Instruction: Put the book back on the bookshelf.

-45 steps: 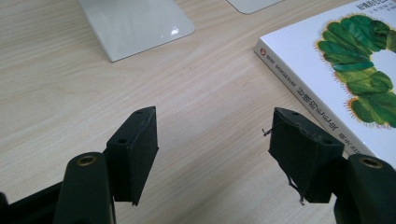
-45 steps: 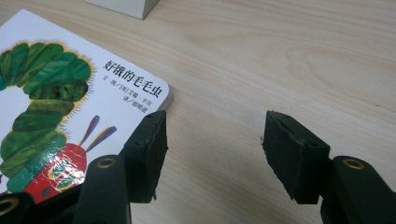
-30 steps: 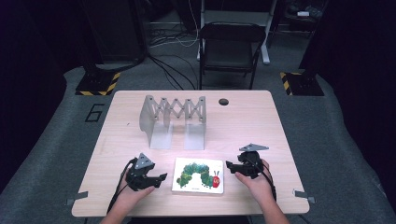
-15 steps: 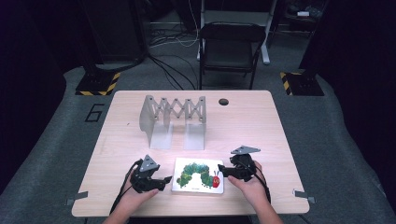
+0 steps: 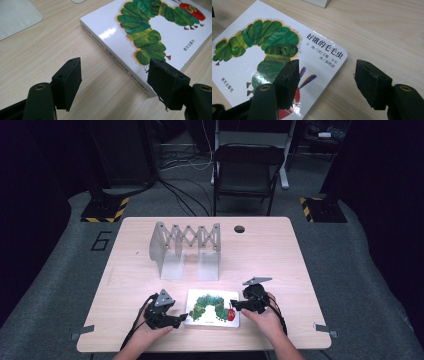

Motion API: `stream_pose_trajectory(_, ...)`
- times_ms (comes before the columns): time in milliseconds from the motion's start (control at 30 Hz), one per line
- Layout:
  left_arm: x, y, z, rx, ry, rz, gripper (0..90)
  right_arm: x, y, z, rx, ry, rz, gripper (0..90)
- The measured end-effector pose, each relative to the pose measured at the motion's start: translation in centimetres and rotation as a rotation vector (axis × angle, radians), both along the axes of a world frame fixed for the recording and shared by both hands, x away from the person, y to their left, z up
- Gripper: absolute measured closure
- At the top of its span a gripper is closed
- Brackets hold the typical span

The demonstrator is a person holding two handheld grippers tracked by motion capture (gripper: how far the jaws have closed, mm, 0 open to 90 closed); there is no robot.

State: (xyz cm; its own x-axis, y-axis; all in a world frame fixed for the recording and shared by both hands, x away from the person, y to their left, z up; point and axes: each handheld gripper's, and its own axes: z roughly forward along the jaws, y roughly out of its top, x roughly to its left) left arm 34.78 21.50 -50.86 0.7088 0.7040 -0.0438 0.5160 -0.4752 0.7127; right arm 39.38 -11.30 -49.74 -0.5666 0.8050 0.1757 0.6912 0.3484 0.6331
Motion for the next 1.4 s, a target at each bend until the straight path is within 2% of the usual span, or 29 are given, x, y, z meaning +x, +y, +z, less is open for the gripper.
stream_pose_trajectory(33,0.0,-0.1,-0.1,-0.005,0.011,-0.003,27.1,0.0,0.1,-0.1,0.002,0.014,-0.011,36.3)
stream_pose_trajectory(200,0.0,-0.3,-0.1,-0.008,0.01,-0.018,26.1,0.1,0.5,-0.5,-0.022,0.012,0.005,36.3)
stream_pose_trajectory(267,0.0,-0.4,-0.2,-0.02,0.023,-0.025,25.6,0.1,0.7,-0.7,-0.029,0.018,0.019,35.5)
stream_pose_trajectory(333,0.0,-0.4,-0.2,-0.019,0.02,-0.039,25.0,0.1,0.9,-0.8,-0.021,0.023,0.023,35.4)
stream_pose_trajectory(367,0.0,-0.5,-0.3,-0.021,0.023,-0.042,24.6,0.2,0.9,-0.8,-0.03,0.011,0.034,35.3)
stream_pose_trajectory(500,-0.4,-0.5,-0.3,-0.029,0.028,-0.054,24.1,0.4,1.1,-0.8,-0.012,0.027,0.019,34.2)
stream_pose_trajectory(600,-0.8,-0.6,-0.4,-0.035,0.031,-0.068,24.1,0.6,1.2,-0.9,-0.007,0.027,0.028,33.8)
stream_pose_trajectory(767,-1.3,-1.0,-0.8,0.011,0.029,-0.087,24.2,0.8,1.4,-1.0,-0.008,0.025,0.021,32.2)
stream_pose_trajectory(933,-1.3,-1.4,-0.9,0.014,0.039,-0.107,24.1,0.8,1.4,-1.0,-0.005,0.033,0.025,31.5)
stream_pose_trajectory(1100,-1.5,-2.0,-1.2,0.025,0.017,-0.116,24.0,0.7,1.4,-1.1,0.002,0.037,0.017,30.3)
stream_pose_trajectory(1133,-1.6,-2.1,-1.1,0.023,0.029,-0.121,24.1,0.7,1.4,-1.1,0.003,0.037,0.016,29.9)
stream_pose_trajectory(1167,-1.6,-2.2,-1.2,0.024,0.017,-0.111,24.1,0.7,1.4,-1.1,0.005,0.037,0.016,29.2)
stream_pose_trajectory(1233,-1.7,-2.3,-1.2,0.027,0.017,-0.111,24.4,0.6,1.5,-1.1,0.004,0.039,0.017,27.8)
stream_pose_trajectory(1333,-1.9,-2.5,-1.3,0.013,0.005,-0.107,24.9,0.6,1.5,-1.2,-0.001,0.029,0.021,26.6)
stream_pose_trajectory(1400,-2.0,-2.7,-1.4,0.002,-0.002,-0.086,25.5,0.6,1.6,-1.2,0.001,0.032,0.02,26.4)
